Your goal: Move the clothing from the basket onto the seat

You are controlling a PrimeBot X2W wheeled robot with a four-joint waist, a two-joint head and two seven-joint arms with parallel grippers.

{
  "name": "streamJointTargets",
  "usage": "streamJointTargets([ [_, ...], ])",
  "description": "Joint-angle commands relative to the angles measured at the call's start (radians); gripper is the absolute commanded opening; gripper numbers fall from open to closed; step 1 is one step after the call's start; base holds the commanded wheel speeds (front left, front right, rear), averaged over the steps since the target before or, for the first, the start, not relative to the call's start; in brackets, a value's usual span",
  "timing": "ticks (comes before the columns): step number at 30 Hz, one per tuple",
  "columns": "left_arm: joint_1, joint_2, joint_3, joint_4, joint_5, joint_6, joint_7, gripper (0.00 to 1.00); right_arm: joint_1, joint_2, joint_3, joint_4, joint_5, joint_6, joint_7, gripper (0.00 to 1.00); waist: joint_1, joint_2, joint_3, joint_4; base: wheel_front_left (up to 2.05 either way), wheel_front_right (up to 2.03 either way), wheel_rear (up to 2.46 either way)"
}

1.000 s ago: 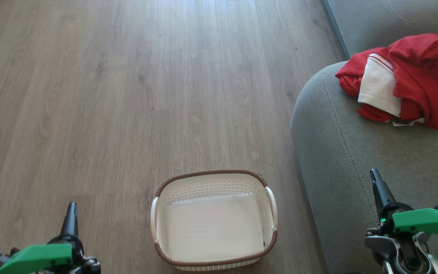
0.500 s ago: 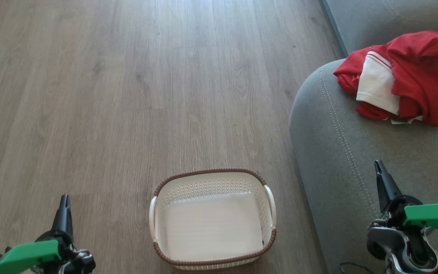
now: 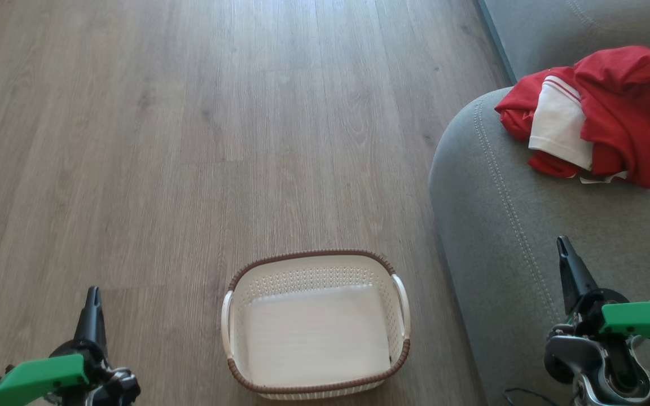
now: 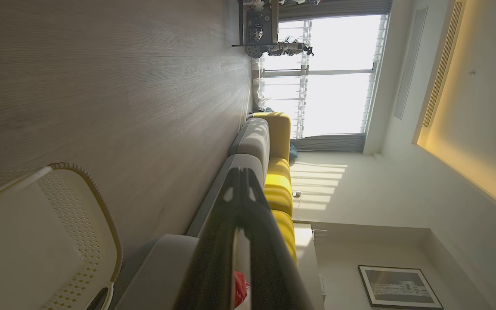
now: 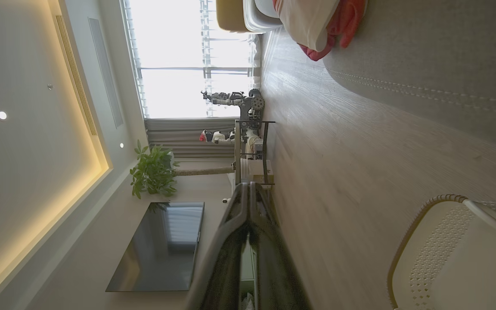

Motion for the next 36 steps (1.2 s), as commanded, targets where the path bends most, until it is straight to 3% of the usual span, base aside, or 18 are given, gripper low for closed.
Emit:
streamJointTargets([
  [1, -0.047, 0.011, 0.035, -0.037, -0.003, -0.008, 0.008, 0.0, -0.053, -0.021, 0.024, -0.04, 0.012, 0.0, 0.005, 0.0, 0.0, 0.0, 0.0, 0.0, 0.0, 0.0, 0.0],
  [36, -0.047, 0.009, 0.037, -0.037, -0.002, -0.008, 0.01, 0.0, -0.051, -0.044, 0.055, -0.043, 0.039, 0.0, -0.02, 0.0, 0.0, 0.0, 0.0, 0.0, 0.0, 0.0, 0.0],
])
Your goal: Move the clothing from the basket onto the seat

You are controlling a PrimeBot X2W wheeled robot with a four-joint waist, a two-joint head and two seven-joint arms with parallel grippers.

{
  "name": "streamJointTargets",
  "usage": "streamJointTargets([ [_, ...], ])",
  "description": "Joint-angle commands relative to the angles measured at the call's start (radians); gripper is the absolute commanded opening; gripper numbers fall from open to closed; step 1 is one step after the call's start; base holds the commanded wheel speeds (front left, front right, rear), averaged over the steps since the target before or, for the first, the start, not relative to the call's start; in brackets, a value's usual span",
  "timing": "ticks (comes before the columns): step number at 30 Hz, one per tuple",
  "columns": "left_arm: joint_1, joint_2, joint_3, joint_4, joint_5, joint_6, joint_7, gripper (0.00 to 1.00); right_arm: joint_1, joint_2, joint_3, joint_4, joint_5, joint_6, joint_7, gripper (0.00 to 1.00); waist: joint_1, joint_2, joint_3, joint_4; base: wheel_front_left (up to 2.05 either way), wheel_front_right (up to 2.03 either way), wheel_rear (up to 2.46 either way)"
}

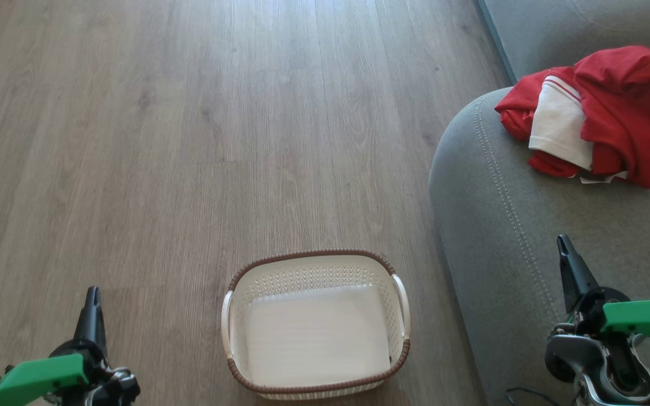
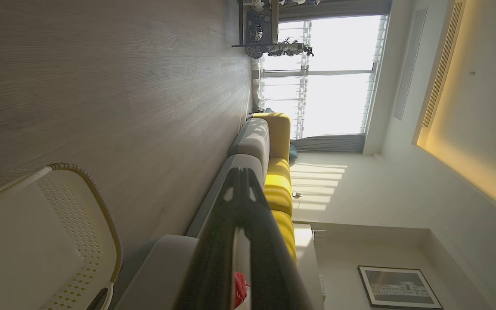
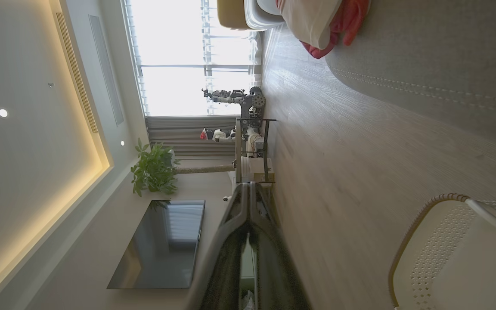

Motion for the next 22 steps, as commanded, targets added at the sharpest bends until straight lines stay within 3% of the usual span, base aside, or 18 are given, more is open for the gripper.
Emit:
streamJointTargets([
  [1, -0.047, 0.01, 0.035, -0.037, -0.002, -0.008, 0.009, 0.0, -0.051, -0.019, 0.024, -0.039, 0.012, 0.0, -0.005, 0.0, 0.0, 0.0, 0.0, 0.0, 0.0, 0.0, 0.0],
  [22, -0.047, 0.01, 0.036, -0.037, -0.001, -0.008, 0.01, 0.0, -0.05, -0.037, 0.048, -0.042, 0.033, 0.0, -0.024, 0.0, 0.0, 0.0, 0.0, 0.0, 0.0, 0.0, 0.0],
])
